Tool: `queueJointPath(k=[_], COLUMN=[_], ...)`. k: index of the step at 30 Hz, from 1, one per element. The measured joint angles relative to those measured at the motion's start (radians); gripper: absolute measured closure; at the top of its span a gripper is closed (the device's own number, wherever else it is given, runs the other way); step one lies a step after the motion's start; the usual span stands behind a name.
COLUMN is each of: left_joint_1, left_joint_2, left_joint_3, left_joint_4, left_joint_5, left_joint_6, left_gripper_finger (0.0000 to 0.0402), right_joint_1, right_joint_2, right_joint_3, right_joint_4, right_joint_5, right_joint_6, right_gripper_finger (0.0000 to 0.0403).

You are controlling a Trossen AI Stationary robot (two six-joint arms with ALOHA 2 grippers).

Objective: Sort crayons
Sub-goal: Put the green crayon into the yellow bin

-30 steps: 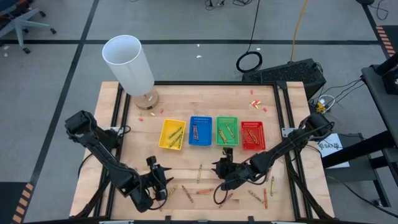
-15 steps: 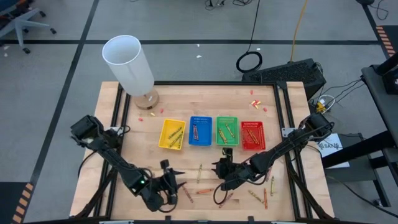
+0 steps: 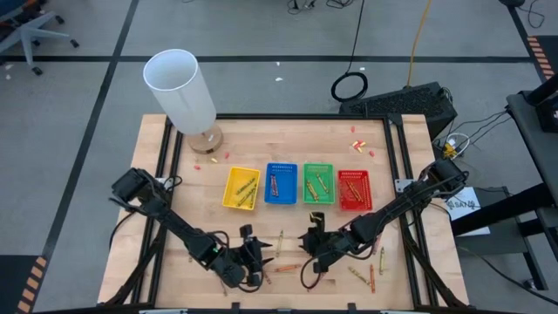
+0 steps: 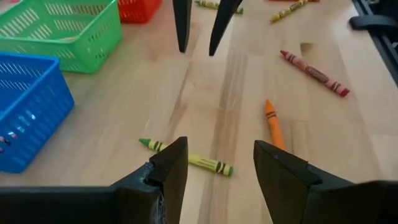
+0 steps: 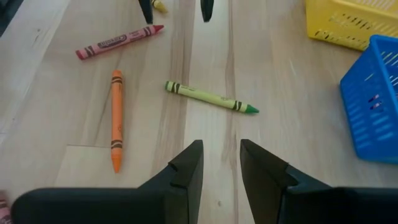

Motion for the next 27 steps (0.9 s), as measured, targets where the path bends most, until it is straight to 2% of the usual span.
queueJointPath(k=[10, 16, 23, 27], left_joint_1=[0.019, -0.012, -0.01, 0.009], left_joint_2=[0.092, 0.168, 0.202, 0.204], left_joint_3=[0.0, 0.0, 0.011, 0.012], left_joint_4=[0.148, 0.222, 0.23, 0.231], left_joint_5=[-0.049, -0.195, -0.193, -0.178], left_joint_6=[-0.085, -0.158, -0.128, -0.162], left_gripper_finger=[0.022, 0.022, 0.022, 0.022], right_joint_1=[0.0, 0.0, 0.0, 0.0], right_joint_2=[0.0, -0.001, -0.001, -0.001], right_joint_3=[0.0, 0.0, 0.0, 0.0], right_joint_4=[0.0, 0.0, 0.0, 0.0], right_joint_5=[0.001, 0.001, 0.002, 0.002], right_joint_6=[-0.001, -0.001, -0.001, -0.001], right_gripper_finger=[0.031, 0.031, 0.031, 0.031])
